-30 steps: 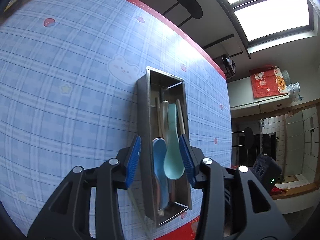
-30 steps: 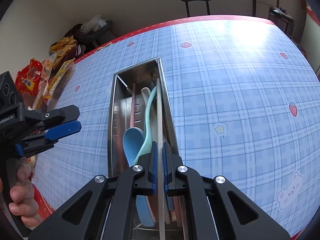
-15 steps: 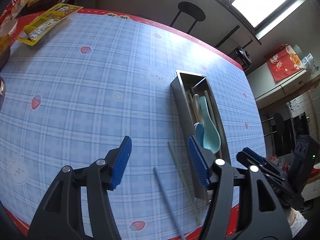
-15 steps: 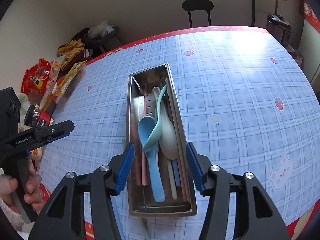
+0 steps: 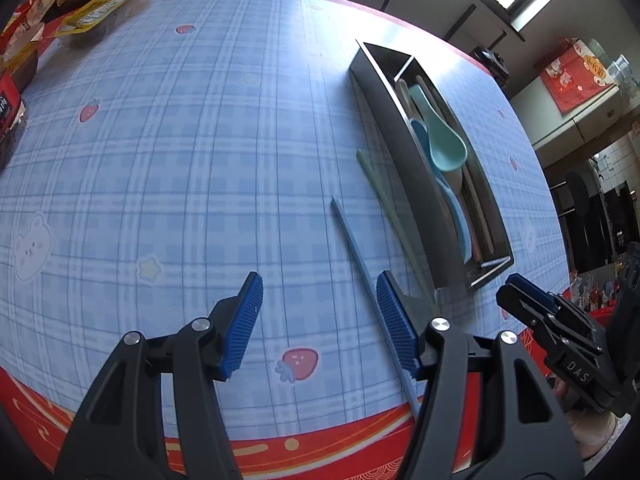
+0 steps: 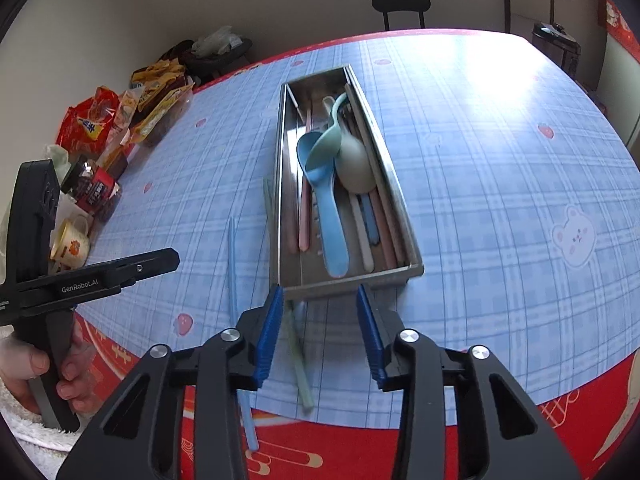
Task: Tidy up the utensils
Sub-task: 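Move both grippers back to the blue and green chopsticks, then grasp the blue chopstick with the left gripper while the right grasps the green chopstick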
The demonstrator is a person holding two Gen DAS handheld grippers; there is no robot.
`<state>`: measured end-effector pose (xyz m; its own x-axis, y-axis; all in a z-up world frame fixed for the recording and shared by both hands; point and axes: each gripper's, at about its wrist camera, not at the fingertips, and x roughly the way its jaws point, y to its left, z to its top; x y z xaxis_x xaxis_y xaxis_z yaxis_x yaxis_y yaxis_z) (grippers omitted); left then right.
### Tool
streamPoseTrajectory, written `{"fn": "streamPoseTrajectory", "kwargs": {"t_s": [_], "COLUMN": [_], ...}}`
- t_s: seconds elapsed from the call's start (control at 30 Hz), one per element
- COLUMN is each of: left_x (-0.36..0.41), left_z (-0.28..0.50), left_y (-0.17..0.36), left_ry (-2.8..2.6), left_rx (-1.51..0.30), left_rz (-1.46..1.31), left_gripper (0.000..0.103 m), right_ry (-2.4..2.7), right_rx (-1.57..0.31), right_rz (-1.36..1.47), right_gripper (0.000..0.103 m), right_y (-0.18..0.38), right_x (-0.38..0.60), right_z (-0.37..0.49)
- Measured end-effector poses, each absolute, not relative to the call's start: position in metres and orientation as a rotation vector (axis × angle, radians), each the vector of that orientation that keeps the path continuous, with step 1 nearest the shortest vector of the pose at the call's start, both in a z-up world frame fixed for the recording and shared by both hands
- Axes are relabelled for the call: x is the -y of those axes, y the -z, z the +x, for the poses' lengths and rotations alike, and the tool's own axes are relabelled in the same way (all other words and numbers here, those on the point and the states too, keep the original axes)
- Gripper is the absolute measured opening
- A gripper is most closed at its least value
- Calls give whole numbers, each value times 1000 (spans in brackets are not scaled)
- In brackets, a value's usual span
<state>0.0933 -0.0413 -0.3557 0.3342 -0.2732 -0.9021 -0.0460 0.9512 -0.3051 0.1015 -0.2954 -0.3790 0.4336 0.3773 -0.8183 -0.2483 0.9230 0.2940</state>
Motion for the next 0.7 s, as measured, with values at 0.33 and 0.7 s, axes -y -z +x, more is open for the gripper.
{"fn": "streamPoseTrajectory", "kwargs": {"t_s": [0.33, 0.7], "left_x": [88, 74], "left_z": [72, 83], "left_y": [380, 380], "left_ry": [237, 196], "left_rx": [-1272, -1275], "left_rz": [-244, -328], "left_gripper": [40, 25], "right_ry": [-483, -569], "right_rx": [-1098, -1099], "right_rz": [63, -78], "right_gripper": [17, 17], "right_y": [409, 420], "right_x": [280, 258], "right_z": [89, 92]}}
